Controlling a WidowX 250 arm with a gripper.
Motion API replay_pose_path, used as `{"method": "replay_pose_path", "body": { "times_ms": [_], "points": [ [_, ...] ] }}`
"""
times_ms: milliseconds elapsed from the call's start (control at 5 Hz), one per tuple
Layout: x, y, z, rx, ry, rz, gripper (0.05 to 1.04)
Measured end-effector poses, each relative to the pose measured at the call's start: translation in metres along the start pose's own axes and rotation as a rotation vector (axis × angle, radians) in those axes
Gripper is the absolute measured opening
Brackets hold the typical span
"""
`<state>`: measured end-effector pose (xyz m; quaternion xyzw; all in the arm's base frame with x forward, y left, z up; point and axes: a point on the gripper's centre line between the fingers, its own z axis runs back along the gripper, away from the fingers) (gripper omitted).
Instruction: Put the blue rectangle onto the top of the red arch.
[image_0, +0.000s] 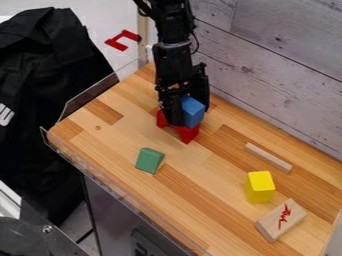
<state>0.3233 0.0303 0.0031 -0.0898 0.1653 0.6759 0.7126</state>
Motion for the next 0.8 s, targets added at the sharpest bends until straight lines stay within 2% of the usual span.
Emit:
{"method": "replay_pose_path", "body": {
  "times_ms": [200,400,600,800],
  "points": [
    [-0.013,-0.005,0.020,-0.032,-0.043,-0.079,0.999],
    [-0.041,-0.009,0.041,-0.072,-0.108,-0.194,0.999],
    [-0.061,-0.006,0.057,-0.064,-0.169,-0.395,0.999],
    [-0.078,0.015,0.061,-0.099,-0.193,-0.681,0.999]
  ]
}}
